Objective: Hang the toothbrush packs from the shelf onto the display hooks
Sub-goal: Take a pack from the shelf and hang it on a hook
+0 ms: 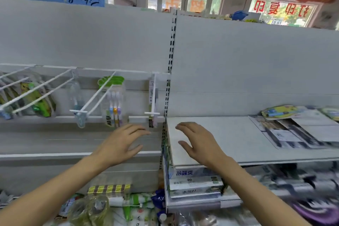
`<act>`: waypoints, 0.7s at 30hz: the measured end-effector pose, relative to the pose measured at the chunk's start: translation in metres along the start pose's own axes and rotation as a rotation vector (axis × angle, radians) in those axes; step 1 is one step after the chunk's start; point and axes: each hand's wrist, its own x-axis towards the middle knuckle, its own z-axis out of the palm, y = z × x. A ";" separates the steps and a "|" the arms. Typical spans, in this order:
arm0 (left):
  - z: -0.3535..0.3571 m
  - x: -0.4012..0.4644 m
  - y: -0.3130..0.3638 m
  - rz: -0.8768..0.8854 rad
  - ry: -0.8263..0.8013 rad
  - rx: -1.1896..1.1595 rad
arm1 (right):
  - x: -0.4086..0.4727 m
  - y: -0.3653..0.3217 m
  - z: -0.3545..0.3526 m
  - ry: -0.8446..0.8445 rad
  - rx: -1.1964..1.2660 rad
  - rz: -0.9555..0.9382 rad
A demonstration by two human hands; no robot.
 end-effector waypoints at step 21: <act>0.118 0.225 0.283 0.146 0.021 -0.098 | -0.220 0.259 -0.141 -0.010 -0.063 0.120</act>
